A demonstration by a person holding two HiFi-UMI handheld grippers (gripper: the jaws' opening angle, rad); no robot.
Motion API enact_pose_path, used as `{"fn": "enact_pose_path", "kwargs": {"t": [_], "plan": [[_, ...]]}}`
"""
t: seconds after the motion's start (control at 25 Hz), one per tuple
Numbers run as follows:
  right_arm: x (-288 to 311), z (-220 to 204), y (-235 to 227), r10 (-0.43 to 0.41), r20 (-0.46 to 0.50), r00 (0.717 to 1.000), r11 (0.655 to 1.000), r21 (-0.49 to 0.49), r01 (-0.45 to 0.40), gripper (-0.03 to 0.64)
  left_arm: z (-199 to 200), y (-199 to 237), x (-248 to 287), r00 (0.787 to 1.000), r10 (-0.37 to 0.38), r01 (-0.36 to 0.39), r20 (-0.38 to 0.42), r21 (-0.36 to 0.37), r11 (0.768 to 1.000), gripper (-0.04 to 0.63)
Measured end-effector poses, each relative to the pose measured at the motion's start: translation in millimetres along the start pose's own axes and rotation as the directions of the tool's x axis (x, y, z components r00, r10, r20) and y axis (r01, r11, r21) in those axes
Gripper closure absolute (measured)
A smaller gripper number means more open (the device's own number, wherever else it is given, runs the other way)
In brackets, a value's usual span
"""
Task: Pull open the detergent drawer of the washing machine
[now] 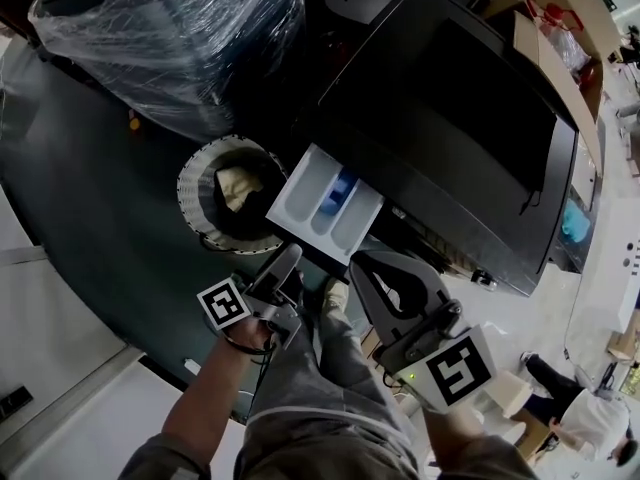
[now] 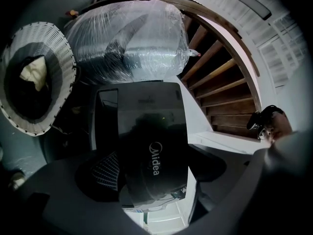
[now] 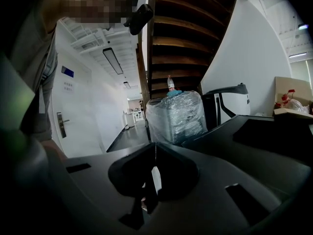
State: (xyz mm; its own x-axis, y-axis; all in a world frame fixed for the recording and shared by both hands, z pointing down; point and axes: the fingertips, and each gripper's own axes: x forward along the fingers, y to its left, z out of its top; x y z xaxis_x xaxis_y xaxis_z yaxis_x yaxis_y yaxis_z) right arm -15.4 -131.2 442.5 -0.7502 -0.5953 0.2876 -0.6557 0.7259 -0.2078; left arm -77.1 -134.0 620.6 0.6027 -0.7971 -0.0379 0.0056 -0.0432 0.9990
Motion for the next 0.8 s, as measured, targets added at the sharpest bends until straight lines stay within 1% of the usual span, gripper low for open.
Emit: {"fn": "enact_pose_path", "kwargs": {"t": [0.16,0.36,0.48,0.64,0.68,0.76,0.8], "plan": [[-2,2,7,0.014,-0.003,1.000,1.000,-0.010,-0.014,0.584,1,4,-4,0.998,0.040,-0.040,0.042,-0.003,0.999,0.157],[-10,7,9,0.021,-0.009,1.000,1.000,-0.019,-0.021,0.584,10,7,-23,0.987,0.112,-0.112,0.113,-0.007,0.994,0.158],[-13,15,10,0.022,-0.006,1.000,0.999,-0.027,-0.022,0.584,18,0,-35,0.980,0.146,-0.152,0.133,0.034,0.988,0.158],[-15,36,14,0.035,0.022,0.999,0.998,-0.048,-0.033,0.584,29,-19,-45,0.973,0.190,-0.207,0.129,0.131,0.970,0.160],[-16,42,16,0.039,0.029,0.999,0.998,-0.055,-0.037,0.584,33,-27,-46,0.973,0.192,-0.211,0.131,0.148,0.966,0.166],[-19,56,18,0.045,0.043,0.998,0.997,-0.066,-0.042,0.584,41,-45,-45,0.972,0.185,-0.209,0.144,0.174,0.962,0.255],[-21,62,18,0.046,0.050,0.998,0.997,-0.072,-0.042,0.584,44,-54,-44,0.972,0.183,-0.210,0.149,0.193,0.958,0.279]]}}
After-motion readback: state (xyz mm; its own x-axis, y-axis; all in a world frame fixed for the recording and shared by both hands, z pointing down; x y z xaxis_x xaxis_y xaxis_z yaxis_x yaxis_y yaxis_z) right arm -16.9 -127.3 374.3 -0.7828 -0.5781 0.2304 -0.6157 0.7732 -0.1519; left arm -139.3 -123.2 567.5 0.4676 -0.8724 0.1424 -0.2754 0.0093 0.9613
